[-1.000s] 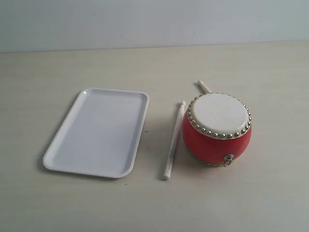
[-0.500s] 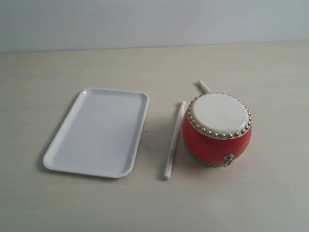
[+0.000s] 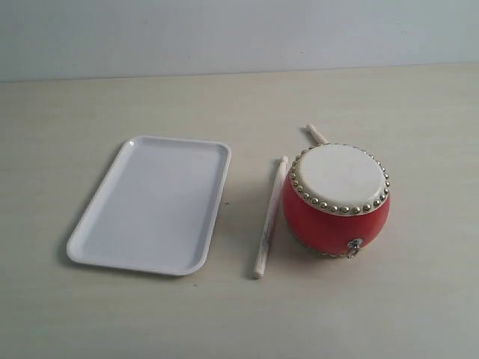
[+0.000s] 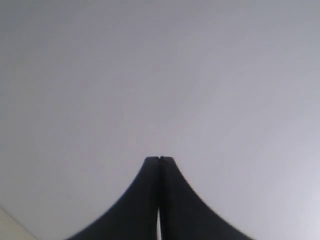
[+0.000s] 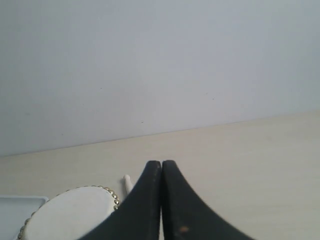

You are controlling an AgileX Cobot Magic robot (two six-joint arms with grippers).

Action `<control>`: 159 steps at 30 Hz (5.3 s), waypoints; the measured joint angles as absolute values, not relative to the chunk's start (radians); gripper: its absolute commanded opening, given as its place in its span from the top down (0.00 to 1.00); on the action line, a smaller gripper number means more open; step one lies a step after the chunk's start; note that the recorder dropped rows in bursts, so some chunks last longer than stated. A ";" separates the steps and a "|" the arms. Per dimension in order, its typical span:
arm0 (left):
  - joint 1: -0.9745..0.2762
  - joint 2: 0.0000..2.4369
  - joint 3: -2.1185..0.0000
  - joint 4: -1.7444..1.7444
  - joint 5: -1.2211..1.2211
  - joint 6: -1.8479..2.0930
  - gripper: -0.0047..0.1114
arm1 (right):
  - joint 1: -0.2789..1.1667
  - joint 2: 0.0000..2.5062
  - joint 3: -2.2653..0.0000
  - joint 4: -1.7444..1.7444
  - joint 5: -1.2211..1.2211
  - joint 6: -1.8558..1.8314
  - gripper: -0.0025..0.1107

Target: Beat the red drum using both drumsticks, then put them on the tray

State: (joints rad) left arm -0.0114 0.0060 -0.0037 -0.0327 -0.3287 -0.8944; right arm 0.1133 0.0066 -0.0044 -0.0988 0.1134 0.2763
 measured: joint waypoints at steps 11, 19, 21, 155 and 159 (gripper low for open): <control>-0.011 0.177 -0.211 0.068 -0.096 -0.934 0.96 | 0.113 0.007 -0.004 -0.099 0.113 0.276 0.98; -0.011 0.691 -0.742 0.245 0.468 -0.442 0.96 | 0.113 0.007 -0.004 -0.099 0.113 0.276 0.98; -0.011 0.828 -0.859 0.241 0.613 -0.314 0.96 | 0.113 0.007 -0.004 -0.099 0.113 0.276 0.98; -0.938 2.191 -1.520 -0.066 0.883 -0.489 0.55 | 0.113 0.007 -0.004 -0.099 0.113 0.276 0.98; -0.938 2.191 -1.520 -0.066 0.883 -0.489 0.60 | 0.113 0.007 -0.004 -0.099 0.113 0.276 0.98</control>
State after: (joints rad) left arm -0.9380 2.1913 -1.5197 -0.0660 0.8826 -0.4889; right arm 0.1133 0.0066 -0.0044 -0.0988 0.1134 0.2763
